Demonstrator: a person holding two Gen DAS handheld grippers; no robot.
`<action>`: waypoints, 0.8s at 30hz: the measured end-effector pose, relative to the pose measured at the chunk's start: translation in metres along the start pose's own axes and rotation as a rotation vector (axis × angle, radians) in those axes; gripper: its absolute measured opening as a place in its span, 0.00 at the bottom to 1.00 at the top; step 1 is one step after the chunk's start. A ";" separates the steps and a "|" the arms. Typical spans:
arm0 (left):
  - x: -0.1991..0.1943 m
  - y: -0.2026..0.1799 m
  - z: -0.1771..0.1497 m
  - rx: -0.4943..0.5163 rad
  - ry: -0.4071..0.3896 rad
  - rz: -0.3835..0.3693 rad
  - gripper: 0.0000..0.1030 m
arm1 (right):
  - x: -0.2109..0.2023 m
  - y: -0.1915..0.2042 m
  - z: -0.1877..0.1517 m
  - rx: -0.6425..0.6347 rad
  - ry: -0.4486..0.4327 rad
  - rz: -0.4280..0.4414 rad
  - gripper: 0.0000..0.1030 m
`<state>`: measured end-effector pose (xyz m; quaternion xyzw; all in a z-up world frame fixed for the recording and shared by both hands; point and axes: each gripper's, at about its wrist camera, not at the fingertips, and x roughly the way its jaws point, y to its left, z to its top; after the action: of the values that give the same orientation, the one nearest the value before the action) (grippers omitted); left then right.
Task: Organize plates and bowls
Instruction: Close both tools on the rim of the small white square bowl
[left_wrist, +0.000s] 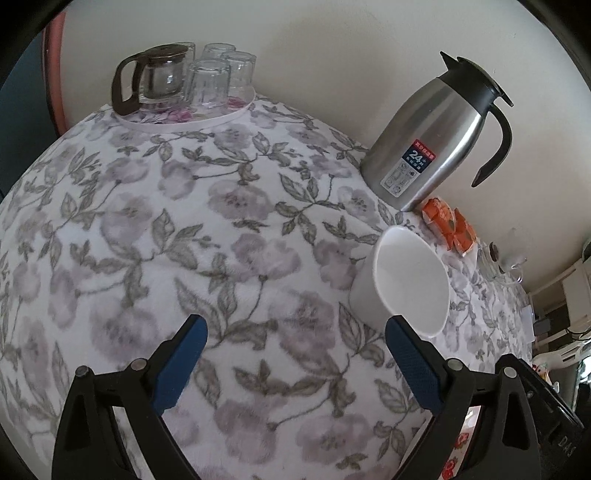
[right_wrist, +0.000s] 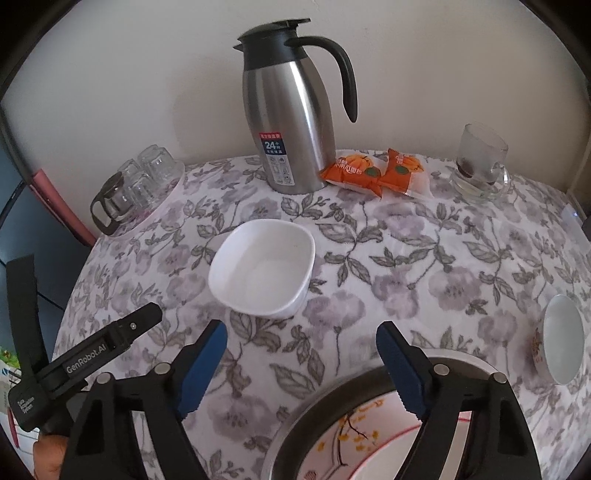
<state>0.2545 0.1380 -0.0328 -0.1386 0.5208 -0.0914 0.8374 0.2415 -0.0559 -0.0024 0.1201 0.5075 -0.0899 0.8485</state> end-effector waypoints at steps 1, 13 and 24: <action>0.002 -0.001 0.003 0.000 0.004 -0.008 0.94 | 0.003 0.000 0.002 0.005 0.007 0.003 0.82; 0.029 -0.011 0.022 -0.014 0.050 -0.059 0.87 | 0.043 -0.008 0.021 0.094 0.079 -0.007 0.68; 0.055 -0.046 0.032 0.039 0.074 -0.130 0.65 | 0.075 -0.014 0.028 0.142 0.135 -0.018 0.43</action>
<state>0.3072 0.0829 -0.0512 -0.1522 0.5392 -0.1608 0.8126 0.2965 -0.0804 -0.0577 0.1812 0.5569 -0.1247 0.8009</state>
